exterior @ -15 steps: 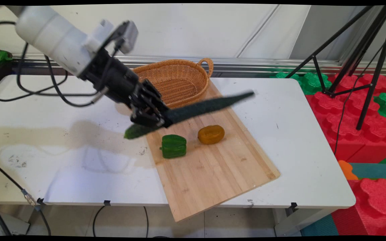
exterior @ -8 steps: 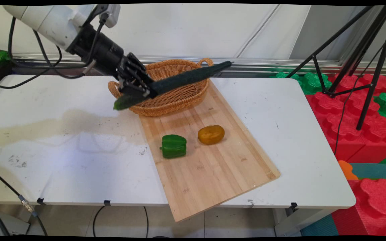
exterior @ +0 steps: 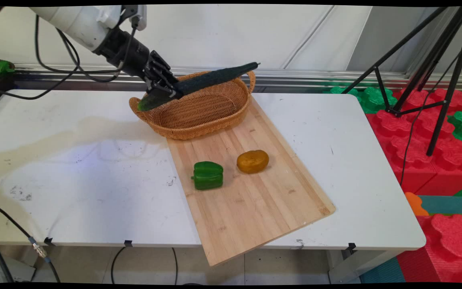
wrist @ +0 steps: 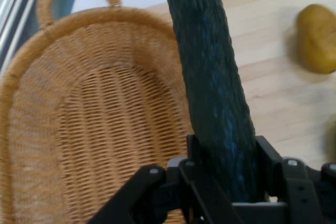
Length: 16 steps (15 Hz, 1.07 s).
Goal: Place the picked object in the vegetable basket
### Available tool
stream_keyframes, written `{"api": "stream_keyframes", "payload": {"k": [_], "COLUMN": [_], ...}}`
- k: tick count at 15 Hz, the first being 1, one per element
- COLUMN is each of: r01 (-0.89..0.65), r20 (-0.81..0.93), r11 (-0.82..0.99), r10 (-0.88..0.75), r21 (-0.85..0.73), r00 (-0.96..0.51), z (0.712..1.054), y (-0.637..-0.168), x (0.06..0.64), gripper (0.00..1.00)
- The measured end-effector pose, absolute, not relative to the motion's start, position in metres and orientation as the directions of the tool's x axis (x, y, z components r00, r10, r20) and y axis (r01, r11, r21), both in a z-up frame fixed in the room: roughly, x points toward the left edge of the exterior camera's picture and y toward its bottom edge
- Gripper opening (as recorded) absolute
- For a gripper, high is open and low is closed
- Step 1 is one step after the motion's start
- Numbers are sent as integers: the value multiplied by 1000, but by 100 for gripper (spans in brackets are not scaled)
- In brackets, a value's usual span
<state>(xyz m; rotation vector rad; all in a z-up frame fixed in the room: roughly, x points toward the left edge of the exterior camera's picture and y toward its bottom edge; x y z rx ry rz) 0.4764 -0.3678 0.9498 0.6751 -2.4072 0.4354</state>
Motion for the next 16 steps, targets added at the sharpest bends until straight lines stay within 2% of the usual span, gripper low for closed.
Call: {"api": "stream_keyframes", "payload": {"k": [6,14,15,16], "r01": [-576,-603,-606,-609], "r20": [588,559,555,552], "r11": [793,771,770,768], "r10": [-375,-413,-420,-426], "r21": [-197,-205,-201,-197], "r00": [-717,-719,-718,-716], "z": [911,866,860,857], "y": [-416,-447,-449,-450], "x": [486,489,489,490], "gripper": [0,0,100,100]}}
